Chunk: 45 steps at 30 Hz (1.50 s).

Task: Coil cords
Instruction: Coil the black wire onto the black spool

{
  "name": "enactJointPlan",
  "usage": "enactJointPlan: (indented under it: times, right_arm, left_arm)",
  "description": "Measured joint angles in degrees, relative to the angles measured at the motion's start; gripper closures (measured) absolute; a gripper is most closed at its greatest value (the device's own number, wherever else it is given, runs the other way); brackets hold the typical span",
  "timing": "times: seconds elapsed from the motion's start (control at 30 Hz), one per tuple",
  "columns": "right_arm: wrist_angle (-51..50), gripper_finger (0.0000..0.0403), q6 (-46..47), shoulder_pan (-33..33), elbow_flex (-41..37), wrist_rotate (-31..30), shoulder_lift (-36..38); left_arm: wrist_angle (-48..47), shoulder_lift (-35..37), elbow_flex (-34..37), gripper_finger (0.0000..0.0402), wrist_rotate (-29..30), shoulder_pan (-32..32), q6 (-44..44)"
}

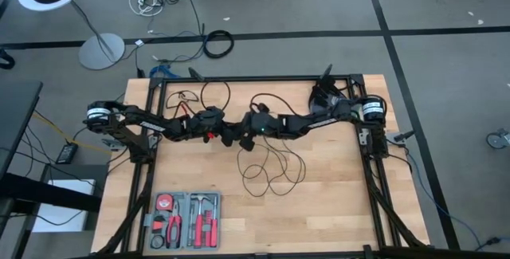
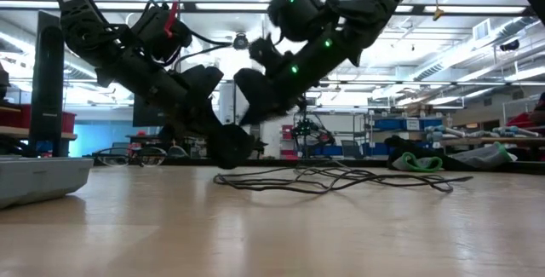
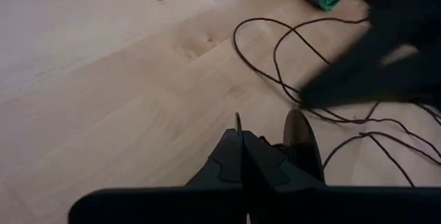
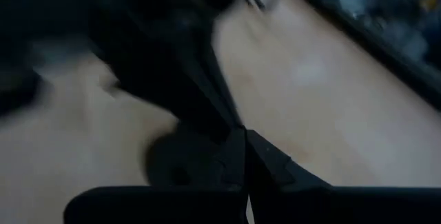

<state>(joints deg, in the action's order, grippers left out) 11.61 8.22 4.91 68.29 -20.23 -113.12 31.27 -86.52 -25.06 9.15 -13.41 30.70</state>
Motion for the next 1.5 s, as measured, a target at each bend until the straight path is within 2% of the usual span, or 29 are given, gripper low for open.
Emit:
enactJointPlan:
  times: [0.13,0.33,0.63,0.9,1.5]
  right_arm:
    - [-7.2,0.0394,4.7,0.7,0.0,1.2,0.0]
    - [-10.9,0.0371,4.4,0.8,0.0,7.6,0.0]
    - [-19.1,0.0344,4.8,0.6,0.0,7.9,0.0]
    - [-19.4,0.0347,5.1,-0.1,0.0,8.1,0.4]
    - [-19.2,0.0344,-0.3,2.8,0.0,8.0,8.0]
  left_arm:
    - [-0.6,0.0,0.0,0.0401,0.0,0.0,0.0]
    - [-2.3,0.0,0.0,0.0401,0.1,-0.1,0.1]
    - [-2.5,0.0,0.0,0.0401,0.3,-0.2,0.2]
    - [-6.1,0.1,-0.1,0.0401,0.6,-1.2,0.2]
    - [-6.6,0.0,0.0,0.0401,0.7,-1.2,0.2]
